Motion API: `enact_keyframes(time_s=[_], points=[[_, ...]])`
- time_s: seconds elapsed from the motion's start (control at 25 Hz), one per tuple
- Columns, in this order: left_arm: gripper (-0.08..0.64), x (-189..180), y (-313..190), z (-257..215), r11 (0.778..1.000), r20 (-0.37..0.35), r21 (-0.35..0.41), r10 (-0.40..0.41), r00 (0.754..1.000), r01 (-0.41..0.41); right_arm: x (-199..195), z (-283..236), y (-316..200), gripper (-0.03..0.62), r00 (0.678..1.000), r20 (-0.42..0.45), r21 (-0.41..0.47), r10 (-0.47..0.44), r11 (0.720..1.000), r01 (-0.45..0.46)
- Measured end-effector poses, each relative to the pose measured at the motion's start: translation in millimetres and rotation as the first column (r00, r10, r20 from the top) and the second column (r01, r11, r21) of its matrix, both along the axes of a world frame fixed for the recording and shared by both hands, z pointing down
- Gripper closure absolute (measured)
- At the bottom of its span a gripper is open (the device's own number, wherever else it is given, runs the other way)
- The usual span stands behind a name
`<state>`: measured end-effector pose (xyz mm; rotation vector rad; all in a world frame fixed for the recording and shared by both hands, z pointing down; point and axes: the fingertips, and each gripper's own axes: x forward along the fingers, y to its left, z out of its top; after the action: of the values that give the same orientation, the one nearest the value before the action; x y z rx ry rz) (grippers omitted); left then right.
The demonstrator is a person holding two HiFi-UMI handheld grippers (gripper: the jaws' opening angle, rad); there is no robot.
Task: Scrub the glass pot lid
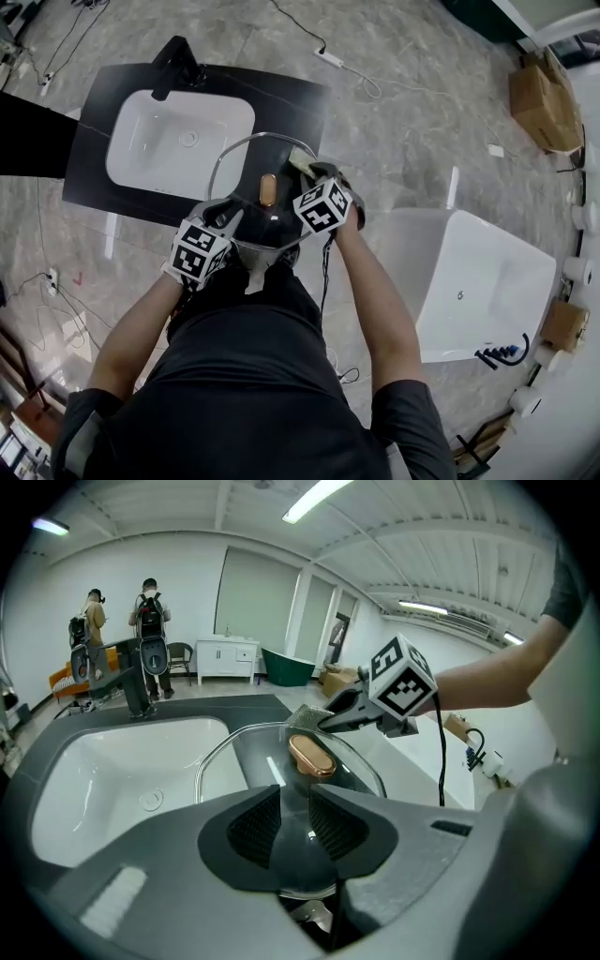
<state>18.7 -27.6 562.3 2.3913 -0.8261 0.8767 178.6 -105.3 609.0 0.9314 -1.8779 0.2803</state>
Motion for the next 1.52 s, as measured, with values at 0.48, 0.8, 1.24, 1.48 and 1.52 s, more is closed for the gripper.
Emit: enact_keyframes(time_s=[0.48, 0.8, 1.24, 1.48, 1.52], points=[[0.482, -77, 21, -2, 0.978, -0.048, -0.059, -0.202, 0.978, 0.199, -144, -9, -45, 0.531, 0.965, 0.067, -0.233, -0.253, 0.937, 0.262], [0.482, -93, 16, 1, 0.973, -0.071, -0.075, -0.225, 0.972, 0.22, -172, -2, -34, 0.529, 0.935, 0.041, -0.255, -0.353, 0.901, 0.351], [0.482, -52, 9, -4, 0.992, -0.081, -0.071, -0.108, 0.991, 0.103, -49, -7, -24, 0.531, 0.979, 0.095, -0.24, -0.182, 0.95, 0.2], [0.482, -48, 13, -7, 0.996, -0.07, -0.06, -0.077, 0.995, 0.073, -29, -1, -2, 0.529, 0.782, -0.077, -0.106, -0.619, 0.785, 0.611], [0.482, -51, 15, -7, 0.995, -0.069, -0.062, -0.083, 0.994, 0.079, -32, 1, -3, 0.531, 0.746, -0.099, -0.101, -0.658, 0.753, 0.651]])
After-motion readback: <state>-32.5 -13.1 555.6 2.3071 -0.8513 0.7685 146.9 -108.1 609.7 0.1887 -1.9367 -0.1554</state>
